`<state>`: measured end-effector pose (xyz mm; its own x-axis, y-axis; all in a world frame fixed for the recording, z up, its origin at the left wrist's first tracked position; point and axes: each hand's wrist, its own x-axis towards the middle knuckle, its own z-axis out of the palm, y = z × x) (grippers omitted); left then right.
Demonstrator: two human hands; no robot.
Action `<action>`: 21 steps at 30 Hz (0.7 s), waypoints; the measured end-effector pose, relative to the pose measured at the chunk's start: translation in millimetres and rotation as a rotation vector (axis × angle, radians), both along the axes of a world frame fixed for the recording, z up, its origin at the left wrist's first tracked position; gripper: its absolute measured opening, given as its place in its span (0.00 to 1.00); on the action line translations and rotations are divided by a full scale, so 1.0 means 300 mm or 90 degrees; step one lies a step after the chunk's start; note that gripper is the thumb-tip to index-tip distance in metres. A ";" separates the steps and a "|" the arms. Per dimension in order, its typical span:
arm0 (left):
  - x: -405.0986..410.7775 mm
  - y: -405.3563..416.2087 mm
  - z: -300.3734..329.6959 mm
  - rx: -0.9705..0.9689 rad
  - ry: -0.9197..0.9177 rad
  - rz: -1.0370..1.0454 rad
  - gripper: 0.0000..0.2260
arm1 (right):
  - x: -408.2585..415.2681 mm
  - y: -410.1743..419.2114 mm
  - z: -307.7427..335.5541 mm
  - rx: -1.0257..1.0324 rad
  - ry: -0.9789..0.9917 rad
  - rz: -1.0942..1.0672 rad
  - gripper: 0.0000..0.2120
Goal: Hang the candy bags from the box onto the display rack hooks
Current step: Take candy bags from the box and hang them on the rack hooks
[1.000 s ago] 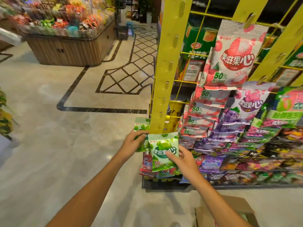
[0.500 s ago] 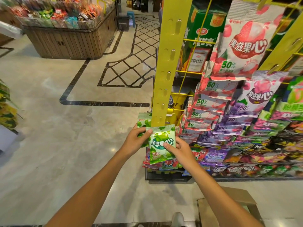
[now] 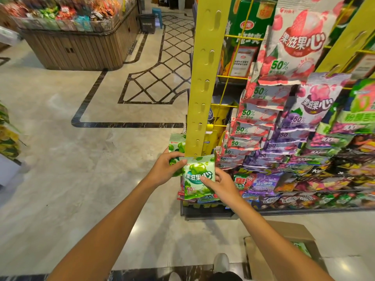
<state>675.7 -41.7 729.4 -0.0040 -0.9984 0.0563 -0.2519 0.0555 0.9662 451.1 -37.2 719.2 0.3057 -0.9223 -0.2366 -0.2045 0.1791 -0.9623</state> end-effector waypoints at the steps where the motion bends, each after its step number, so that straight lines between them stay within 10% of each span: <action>1: -0.003 0.004 0.001 0.011 0.013 -0.003 0.04 | 0.000 0.004 -0.006 0.004 0.004 0.003 0.17; 12: 0.020 0.049 0.026 -0.034 -0.080 0.009 0.09 | -0.068 0.021 -0.008 -0.028 0.136 0.031 0.29; 21: 0.149 0.135 0.108 -0.152 -0.157 0.148 0.17 | -0.003 0.050 0.204 -0.246 0.025 -0.038 0.13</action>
